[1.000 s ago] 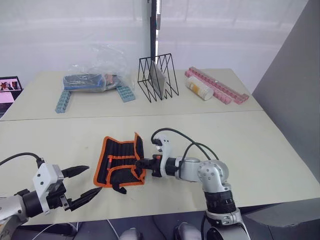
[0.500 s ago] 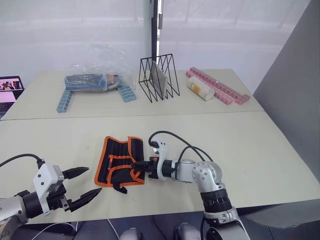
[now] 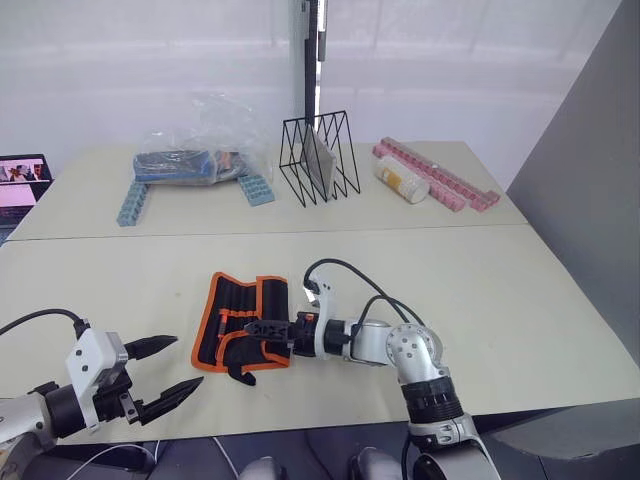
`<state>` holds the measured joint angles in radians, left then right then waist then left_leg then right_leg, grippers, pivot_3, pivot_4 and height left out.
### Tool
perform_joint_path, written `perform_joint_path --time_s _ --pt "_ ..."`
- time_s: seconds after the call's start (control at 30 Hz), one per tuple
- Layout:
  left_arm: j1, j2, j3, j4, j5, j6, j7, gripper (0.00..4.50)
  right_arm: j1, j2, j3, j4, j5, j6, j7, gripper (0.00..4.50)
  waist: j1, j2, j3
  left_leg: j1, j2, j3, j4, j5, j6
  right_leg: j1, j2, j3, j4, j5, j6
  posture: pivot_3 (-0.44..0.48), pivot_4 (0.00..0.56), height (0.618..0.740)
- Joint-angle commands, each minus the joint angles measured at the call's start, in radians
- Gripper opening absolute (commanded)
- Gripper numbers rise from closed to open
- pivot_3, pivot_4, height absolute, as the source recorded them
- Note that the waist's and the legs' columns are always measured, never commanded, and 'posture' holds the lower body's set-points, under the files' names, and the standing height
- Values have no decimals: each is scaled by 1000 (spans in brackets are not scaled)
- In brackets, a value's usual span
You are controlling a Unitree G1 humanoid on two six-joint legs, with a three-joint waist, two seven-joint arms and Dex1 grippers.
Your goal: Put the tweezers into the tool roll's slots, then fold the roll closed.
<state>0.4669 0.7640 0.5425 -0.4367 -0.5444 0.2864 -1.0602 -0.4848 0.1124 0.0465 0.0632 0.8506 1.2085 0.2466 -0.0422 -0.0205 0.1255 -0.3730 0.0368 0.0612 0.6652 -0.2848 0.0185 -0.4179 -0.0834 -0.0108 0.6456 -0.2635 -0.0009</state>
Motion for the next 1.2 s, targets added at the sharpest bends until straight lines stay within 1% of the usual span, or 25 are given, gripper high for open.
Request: perform_joint_path --time_s 0.03,0.1,0.17,0.3,0.4,0.6,0.8,0.9,1.2 --pt "-1 14 16 -14 2 -10 -2 4500 18 28 -10 86 -30 18 -17 4280 -1 0 0 0 0 0 0 0 0 0 0 0 0 0 0 0 150 737" --pt "2 14 17 -14 3 -9 -2 4500 9 48 -68 145 -1 31 -29 4280 0 0 0 0 0 0 -1 0 0 0 -1 0 0 0 0 0 150 737" --pt "6 12 19 -15 5 -11 -2 4500 4 53 -95 187 20 39 -32 4280 1 1 -1 1 0 0 -1 0 0 1 -2 0 0 0 0 0 150 737" --pt "12 12 21 -17 6 -13 -3 4500 0 39 -107 251 56 52 -19 4280 0 3 -5 3 0 0 -3 0 0 3 -5 0 -2 0 0 0 150 737" --pt "15 15 26 -16 6 -14 -5 4500 6 1 -56 249 26 48 9 4280 -3 5 -6 5 0 0 -5 0 0 4 -5 0 -3 0 0 0 150 737" --pt "22 16 36 -19 6 -13 -8 4500 21 -46 18 159 -25 -6 49 4280 -18 5 -7 3 0 0 -7 0 0 0 -5 0 -3 -1 -1 0 150 737" --pt "28 17 38 -22 5 -13 -11 4500 49 -78 82 69 -74 -111 142 4280 -20 5 -7 0 0 0 -8 0 0 -2 -6 0 -3 -1 -1 0 150 737" --pt "25 21 37 -22 5 -10 -13 4500 74 -124 162 28 -126 -189 233 4280 -20 5 -7 0 0 0 -7 0 0 -2 -6 0 -4 -1 -1 0 150 737" --pt "25 27 33 -23 7 -7 -16 4500 58 -177 183 22 -141 -211 366 4280 -17 5 -7 -2 0 0 -8 0 0 -4 -6 -1 -4 -1 -1 0 150 737"
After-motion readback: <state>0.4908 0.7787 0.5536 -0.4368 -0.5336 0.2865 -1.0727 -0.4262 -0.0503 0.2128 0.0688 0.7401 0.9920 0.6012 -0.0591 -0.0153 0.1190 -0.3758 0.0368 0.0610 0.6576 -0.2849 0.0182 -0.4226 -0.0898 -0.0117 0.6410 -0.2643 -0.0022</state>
